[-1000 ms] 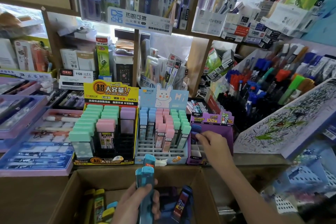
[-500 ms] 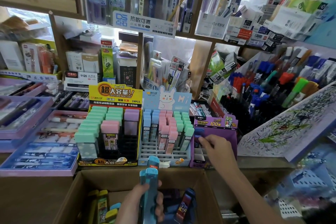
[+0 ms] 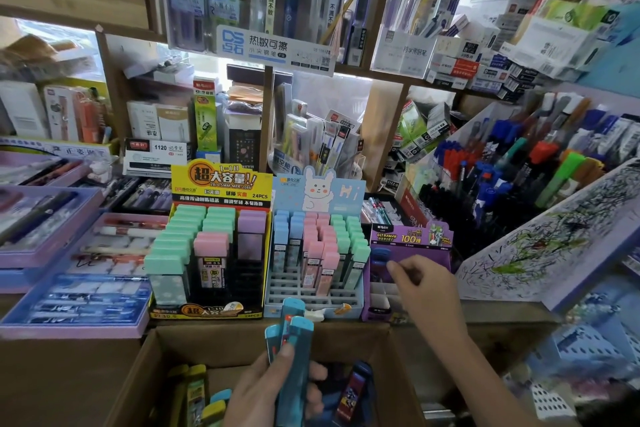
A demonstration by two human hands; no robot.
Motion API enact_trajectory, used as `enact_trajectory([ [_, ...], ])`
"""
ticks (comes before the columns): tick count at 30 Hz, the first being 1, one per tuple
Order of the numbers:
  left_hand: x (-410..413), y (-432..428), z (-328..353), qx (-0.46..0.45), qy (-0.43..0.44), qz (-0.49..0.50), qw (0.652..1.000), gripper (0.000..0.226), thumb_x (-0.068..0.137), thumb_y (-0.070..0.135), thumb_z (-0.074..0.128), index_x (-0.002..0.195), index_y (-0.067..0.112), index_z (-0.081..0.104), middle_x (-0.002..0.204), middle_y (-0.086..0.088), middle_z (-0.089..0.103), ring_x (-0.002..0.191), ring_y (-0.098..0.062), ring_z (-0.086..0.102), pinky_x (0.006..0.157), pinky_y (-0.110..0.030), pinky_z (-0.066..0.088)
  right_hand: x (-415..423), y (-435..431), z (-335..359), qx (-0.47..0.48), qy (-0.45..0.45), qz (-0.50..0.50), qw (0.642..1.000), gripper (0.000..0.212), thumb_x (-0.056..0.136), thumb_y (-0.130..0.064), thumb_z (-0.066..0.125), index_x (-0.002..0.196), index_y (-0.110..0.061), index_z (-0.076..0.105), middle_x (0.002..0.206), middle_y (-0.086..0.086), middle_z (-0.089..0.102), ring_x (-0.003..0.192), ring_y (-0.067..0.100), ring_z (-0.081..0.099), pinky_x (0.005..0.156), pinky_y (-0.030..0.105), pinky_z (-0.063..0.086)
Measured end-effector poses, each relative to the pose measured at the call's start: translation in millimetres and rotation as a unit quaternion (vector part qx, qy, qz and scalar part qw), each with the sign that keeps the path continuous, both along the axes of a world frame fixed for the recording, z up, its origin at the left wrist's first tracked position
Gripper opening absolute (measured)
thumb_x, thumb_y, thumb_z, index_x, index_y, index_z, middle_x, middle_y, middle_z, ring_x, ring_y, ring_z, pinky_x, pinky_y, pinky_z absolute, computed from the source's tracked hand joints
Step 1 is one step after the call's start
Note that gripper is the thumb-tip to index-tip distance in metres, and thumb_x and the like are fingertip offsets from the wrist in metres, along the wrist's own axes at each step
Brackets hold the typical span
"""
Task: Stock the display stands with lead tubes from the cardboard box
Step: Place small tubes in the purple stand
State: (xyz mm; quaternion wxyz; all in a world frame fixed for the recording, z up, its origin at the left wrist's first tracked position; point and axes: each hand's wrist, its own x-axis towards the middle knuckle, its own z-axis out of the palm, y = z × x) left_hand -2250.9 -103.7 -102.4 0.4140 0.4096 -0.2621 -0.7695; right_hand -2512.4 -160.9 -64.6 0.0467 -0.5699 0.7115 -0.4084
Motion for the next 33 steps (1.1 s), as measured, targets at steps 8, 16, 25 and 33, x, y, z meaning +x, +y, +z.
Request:
enact_trajectory([
  [8, -1.0, 5.1, 2.0, -0.045, 0.009, 0.005, 0.999, 0.042, 0.085, 0.031, 0.063, 0.120, 0.008, 0.067, 0.101, -0.031, 0.072, 0.067, -0.036, 0.064, 0.062, -0.041, 0.055, 58.1, 41.7, 0.5, 0.091, -0.151, 0.166, 0.970, 0.031, 0.096, -0.042, 0.067, 0.074, -0.022, 0.073, 0.060, -0.001, 0.063, 0.053, 0.002, 0.054, 0.052, 0.018, 0.043],
  [16, 3.2, 7.3, -1.8, -0.035, 0.012, -0.026, 0.999, 0.051, 0.085, 0.046, 0.060, 0.107, 0.003, 0.075, 0.086, -0.031, 0.070, 0.058, -0.032, 0.062, 0.049, -0.033, 0.049, 88.3, 48.6, -17.2, 0.177, -0.389, 0.249, 0.869, 0.011, 0.087, -0.018, 0.079, 0.097, -0.013, 0.079, 0.088, 0.007, 0.075, 0.062, 0.010, 0.056, 0.056, 0.023, 0.045],
  [25, 3.6, 3.7, -7.4, -0.020, 0.015, -0.021, 0.999, 0.046, 0.064, 0.029, 0.084, 0.102, 0.006, 0.076, 0.078, -0.025, 0.064, 0.059, -0.031, 0.058, 0.049, -0.033, 0.046, 83.9, 47.8, -19.0, 0.174, -0.455, 0.259, 0.834, 0.021, 0.084, -0.014, 0.081, 0.104, -0.007, 0.079, 0.082, 0.011, 0.070, 0.063, 0.014, 0.060, 0.054, 0.022, 0.047],
  [33, -1.5, 4.6, -7.6, -0.106, -0.048, 0.053, 0.992, 0.032, 0.067, 0.019, 0.080, 0.099, 0.019, 0.080, 0.099, -0.016, 0.078, 0.090, -0.031, 0.077, 0.064, -0.028, 0.060, 86.9, 50.4, -19.9, 0.214, -0.525, 0.242, 0.787, 0.029, 0.092, -0.025, 0.068, 0.099, 0.002, 0.077, 0.087, 0.019, 0.070, 0.067, 0.019, 0.064, 0.056, 0.026, 0.049],
])
